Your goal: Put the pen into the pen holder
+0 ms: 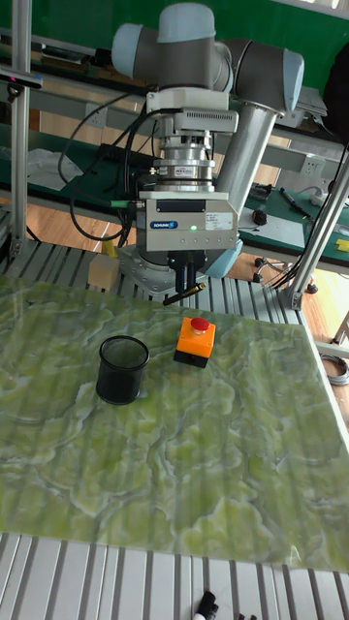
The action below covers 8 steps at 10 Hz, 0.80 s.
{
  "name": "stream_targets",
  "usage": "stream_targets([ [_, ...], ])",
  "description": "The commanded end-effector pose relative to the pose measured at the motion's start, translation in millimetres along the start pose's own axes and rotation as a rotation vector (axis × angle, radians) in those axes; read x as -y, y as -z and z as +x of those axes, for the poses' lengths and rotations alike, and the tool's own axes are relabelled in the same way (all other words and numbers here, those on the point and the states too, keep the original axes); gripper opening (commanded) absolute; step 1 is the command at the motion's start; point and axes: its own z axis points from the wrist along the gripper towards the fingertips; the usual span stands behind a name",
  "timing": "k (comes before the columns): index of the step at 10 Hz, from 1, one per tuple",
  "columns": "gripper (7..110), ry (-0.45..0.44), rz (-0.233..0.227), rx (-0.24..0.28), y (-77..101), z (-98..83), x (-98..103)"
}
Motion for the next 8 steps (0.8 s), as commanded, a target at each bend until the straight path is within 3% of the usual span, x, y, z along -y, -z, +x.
stream_targets([
  [1,7,-0.009,0.002,-0.010,0.6,-5.3,-2.3],
  [8,7,-0.005,0.008,-0.026,0.7,-1.4,-0.8],
])
